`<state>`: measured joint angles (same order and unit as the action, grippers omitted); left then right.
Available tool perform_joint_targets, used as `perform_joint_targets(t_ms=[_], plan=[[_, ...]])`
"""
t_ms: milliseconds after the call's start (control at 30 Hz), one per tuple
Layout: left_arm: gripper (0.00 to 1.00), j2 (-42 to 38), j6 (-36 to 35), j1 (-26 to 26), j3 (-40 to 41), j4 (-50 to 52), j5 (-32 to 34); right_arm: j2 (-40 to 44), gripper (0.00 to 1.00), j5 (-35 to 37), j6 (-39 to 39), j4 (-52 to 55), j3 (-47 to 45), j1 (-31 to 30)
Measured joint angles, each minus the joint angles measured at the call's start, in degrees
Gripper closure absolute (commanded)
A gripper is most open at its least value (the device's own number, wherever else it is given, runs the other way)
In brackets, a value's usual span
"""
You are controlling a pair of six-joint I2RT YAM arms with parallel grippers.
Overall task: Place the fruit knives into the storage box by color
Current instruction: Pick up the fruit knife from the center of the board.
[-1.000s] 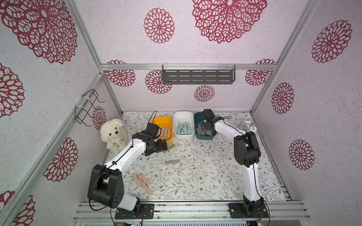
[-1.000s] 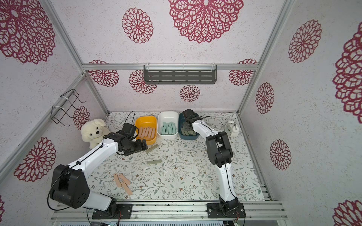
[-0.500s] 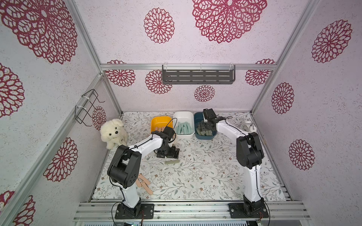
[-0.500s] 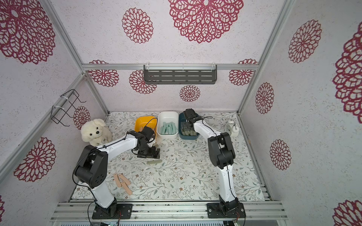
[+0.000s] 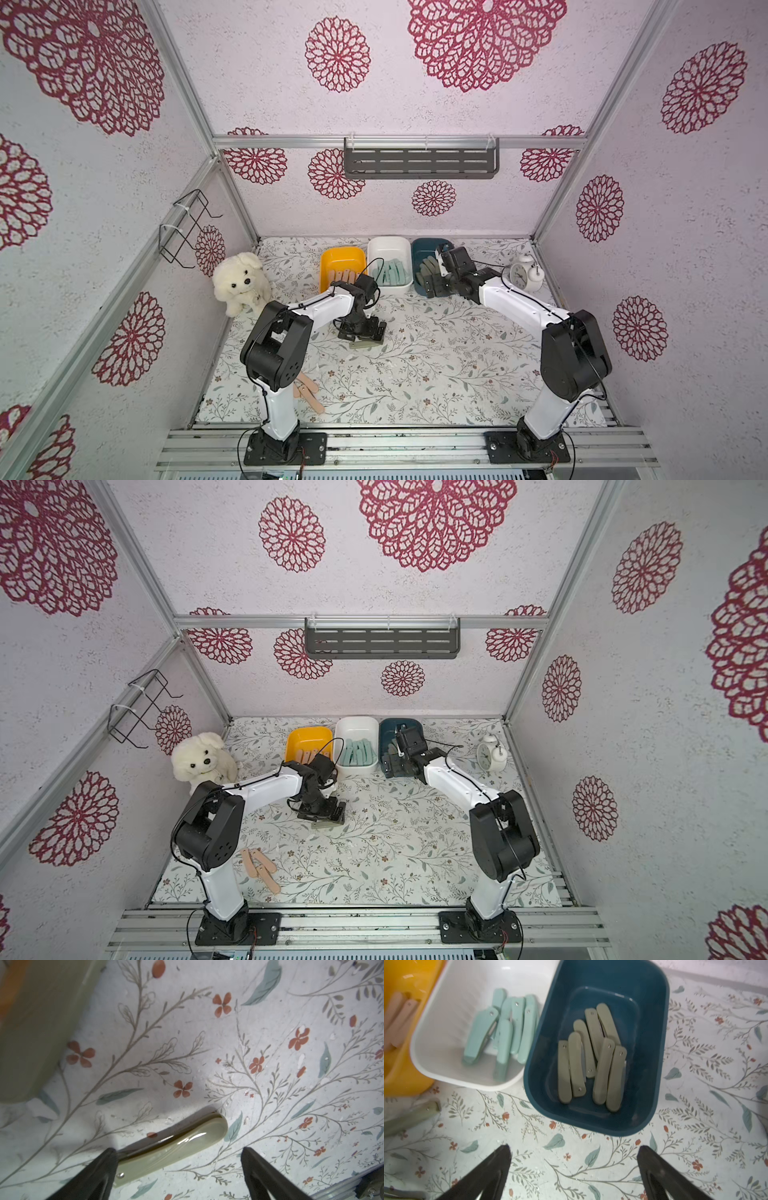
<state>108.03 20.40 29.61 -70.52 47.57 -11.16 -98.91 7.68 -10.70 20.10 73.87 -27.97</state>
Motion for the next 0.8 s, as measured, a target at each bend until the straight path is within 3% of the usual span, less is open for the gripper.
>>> perform_joint_targets(t_ms=[200,400,633,800], plan=[[0.12,-1.2,2.58,2.8,2.25,-0.63,1.22,0.98,0.01,-0.55,-0.07,0.2,-2.71,0.0],[0.35,-3.02,7.13,7.52,3.78,0.55,1.92,2.93,0.01,-1.16,-0.07,-0.68,-3.1,-0.11],[0.38,-3.39,10.08,10.01,3.78,1.84,5.53,3.15,0.01,-1.97,-0.04,-1.07,-3.3,-0.11],[0.34,-3.21,11.08,9.6,3.78,2.6,8.83,3.52,0.01,-2.08,-0.04,-1.33,-4.09,-0.11]])
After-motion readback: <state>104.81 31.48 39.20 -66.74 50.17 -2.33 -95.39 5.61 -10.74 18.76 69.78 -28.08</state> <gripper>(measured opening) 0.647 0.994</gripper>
